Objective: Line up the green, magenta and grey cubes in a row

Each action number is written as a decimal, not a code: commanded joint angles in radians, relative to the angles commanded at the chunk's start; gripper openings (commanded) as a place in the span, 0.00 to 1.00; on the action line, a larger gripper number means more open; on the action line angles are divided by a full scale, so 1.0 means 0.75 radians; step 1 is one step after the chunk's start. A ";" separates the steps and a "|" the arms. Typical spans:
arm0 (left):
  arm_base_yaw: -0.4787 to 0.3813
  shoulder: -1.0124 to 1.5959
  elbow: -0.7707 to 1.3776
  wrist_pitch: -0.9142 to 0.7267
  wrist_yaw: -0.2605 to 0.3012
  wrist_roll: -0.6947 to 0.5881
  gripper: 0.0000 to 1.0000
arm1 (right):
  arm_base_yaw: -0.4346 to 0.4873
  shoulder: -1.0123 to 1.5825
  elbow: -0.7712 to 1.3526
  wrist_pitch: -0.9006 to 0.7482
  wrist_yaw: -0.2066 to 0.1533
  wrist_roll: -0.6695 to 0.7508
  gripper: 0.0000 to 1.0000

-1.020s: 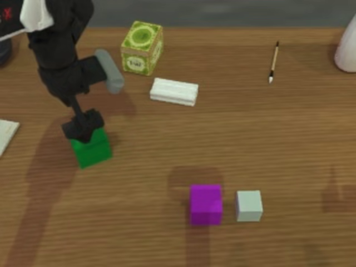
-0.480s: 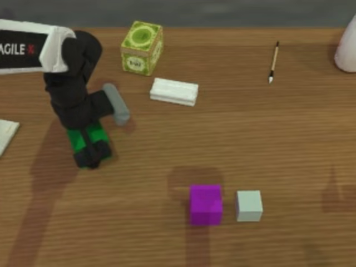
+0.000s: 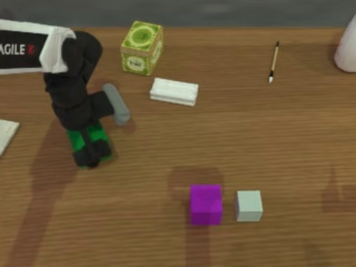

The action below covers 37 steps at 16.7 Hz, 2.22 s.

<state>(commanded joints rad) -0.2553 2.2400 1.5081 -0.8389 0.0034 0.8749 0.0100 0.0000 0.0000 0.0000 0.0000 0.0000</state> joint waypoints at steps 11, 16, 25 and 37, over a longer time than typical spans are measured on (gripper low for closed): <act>0.000 0.000 0.000 0.000 0.000 0.000 0.00 | 0.000 0.000 0.000 0.000 0.000 0.000 1.00; 0.000 0.000 0.000 0.000 0.000 0.000 0.00 | 0.000 0.000 0.000 0.000 0.000 0.000 1.00; 0.024 -0.132 0.168 -0.303 0.005 -0.007 0.00 | 0.000 0.000 0.000 0.000 0.000 0.000 1.00; -0.235 -0.344 -0.055 -0.294 0.001 0.043 0.00 | 0.000 0.000 0.000 0.000 0.000 0.000 1.00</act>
<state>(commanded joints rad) -0.4313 1.9818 1.4672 -1.0595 0.0039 0.9069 0.0100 0.0000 0.0000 0.0000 0.0000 0.0000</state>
